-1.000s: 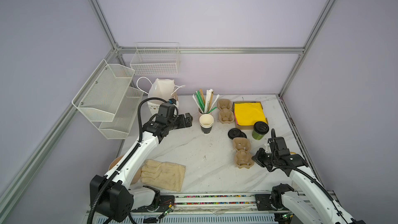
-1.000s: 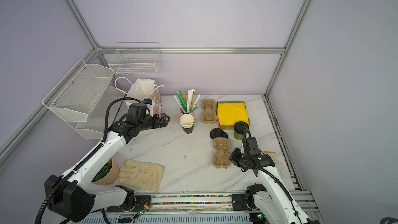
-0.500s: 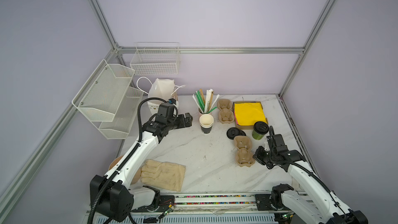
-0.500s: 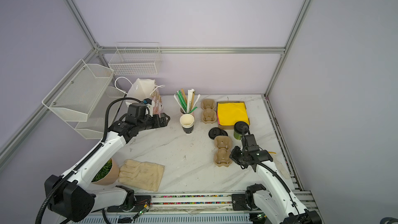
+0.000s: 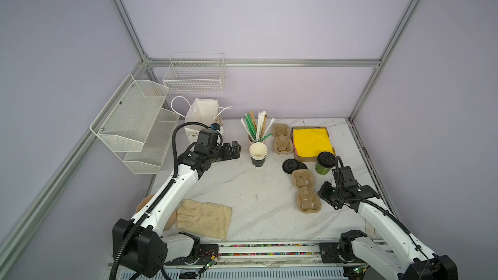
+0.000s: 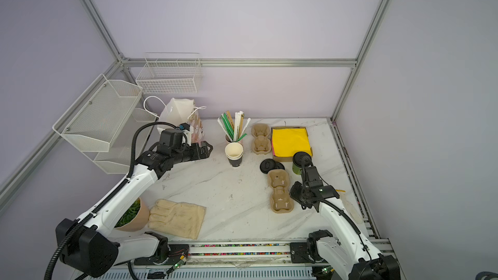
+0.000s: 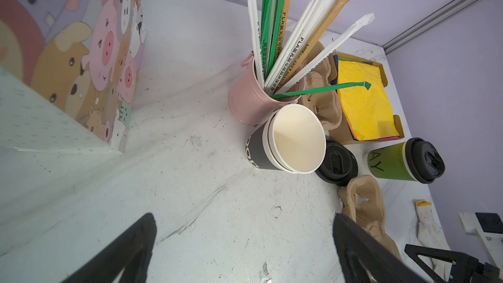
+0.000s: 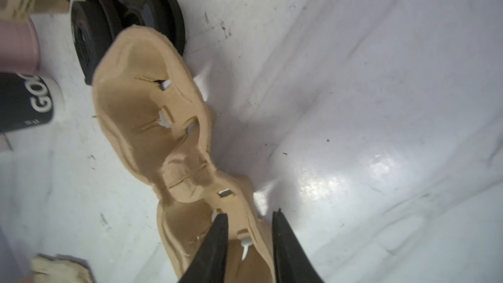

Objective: Pack a coffee takeout order
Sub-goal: Place the cup tray at the middle-right of the table, then pick up the takeout bag from the top-left of the table.

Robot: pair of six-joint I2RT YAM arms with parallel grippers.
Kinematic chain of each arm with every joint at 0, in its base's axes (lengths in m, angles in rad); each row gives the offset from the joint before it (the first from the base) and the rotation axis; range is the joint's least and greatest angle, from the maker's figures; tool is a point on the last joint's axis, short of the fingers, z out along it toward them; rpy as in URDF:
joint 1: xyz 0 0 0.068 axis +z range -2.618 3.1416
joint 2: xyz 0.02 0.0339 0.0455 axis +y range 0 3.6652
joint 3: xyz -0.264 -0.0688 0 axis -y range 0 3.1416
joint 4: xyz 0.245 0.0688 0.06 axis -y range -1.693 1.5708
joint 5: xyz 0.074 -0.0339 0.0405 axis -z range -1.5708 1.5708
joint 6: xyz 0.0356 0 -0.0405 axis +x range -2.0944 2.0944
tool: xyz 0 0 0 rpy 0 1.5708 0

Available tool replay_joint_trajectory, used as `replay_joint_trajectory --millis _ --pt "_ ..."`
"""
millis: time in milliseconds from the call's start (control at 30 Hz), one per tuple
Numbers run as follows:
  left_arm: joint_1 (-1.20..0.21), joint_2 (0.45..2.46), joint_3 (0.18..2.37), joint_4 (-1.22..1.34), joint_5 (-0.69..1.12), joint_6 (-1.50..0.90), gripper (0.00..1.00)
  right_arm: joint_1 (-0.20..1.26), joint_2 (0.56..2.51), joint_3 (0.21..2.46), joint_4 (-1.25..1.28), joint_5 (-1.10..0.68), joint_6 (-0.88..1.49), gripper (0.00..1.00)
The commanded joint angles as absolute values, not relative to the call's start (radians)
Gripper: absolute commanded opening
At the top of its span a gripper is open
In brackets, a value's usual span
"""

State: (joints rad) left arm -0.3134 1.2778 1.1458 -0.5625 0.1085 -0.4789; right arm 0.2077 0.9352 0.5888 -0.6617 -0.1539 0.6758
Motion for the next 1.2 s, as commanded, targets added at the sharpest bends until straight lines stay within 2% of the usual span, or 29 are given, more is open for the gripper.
replay_joint_trajectory --millis 0,133,400,600,833,1167 --pt "-0.305 1.276 1.105 -0.532 0.123 -0.485 1.0 0.208 0.925 0.654 -0.669 -0.077 0.701 0.51" --pt "-0.305 1.27 1.106 -0.534 0.111 -0.48 1.0 0.208 0.922 0.703 -0.666 -0.07 0.686 0.74" --pt "-0.279 1.2 1.128 -0.522 0.058 -0.518 1.0 0.208 1.044 0.849 -0.567 -0.084 0.559 0.97" --pt "-0.278 1.189 1.297 -0.571 -0.057 -0.538 1.0 0.21 1.13 0.959 -0.493 -0.1 0.512 0.97" --pt "-0.254 1.236 1.473 -0.649 -0.258 -0.498 1.0 0.211 1.146 0.965 -0.419 -0.144 0.5 0.97" --pt "-0.079 1.338 1.598 -0.674 -0.205 -0.421 1.0 0.272 1.18 1.005 -0.396 -0.149 0.468 0.97"
